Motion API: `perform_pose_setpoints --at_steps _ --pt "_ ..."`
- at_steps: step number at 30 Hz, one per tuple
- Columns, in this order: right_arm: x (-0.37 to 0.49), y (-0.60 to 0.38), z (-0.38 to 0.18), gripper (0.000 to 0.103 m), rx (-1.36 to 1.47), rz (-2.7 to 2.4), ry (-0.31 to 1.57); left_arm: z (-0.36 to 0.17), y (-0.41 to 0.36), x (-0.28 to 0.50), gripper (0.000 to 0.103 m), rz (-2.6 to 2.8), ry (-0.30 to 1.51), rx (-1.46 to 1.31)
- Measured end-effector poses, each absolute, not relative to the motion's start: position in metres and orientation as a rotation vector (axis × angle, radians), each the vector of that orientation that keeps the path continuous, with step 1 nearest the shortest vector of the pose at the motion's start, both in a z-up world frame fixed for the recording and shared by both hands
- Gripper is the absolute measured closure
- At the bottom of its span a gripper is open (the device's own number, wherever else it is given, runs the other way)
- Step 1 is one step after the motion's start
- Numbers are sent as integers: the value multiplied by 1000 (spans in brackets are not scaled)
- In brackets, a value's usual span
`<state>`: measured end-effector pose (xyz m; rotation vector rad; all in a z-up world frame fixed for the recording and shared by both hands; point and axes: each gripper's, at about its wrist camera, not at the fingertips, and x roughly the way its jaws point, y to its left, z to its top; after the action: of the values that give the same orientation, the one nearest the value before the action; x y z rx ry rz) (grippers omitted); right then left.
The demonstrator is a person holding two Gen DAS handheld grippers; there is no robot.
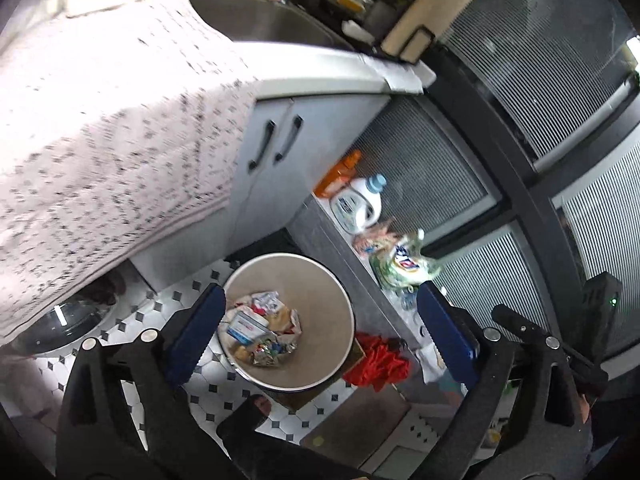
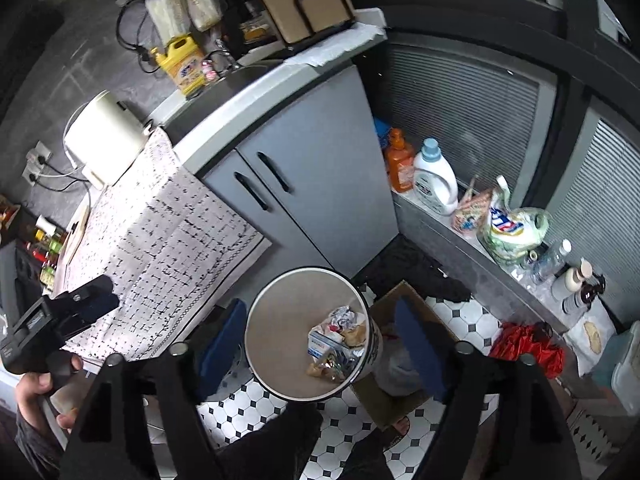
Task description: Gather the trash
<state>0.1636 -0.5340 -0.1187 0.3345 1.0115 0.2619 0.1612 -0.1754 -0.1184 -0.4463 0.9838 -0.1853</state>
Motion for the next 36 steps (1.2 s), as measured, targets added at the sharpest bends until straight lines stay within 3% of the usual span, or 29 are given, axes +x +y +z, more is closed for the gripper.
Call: perform_pose_setpoints --at_steps 7,22,36 --pt "168 -516 -72 8 324 293 932 -78 -144 139 6 -124 891 -427" --pt "128 -415 28 8 270 339 760 21 -47 61 6 17 654 -287" --pt "69 -320 59 8 227 393 741 49 31 -24 6 137 590 -247"
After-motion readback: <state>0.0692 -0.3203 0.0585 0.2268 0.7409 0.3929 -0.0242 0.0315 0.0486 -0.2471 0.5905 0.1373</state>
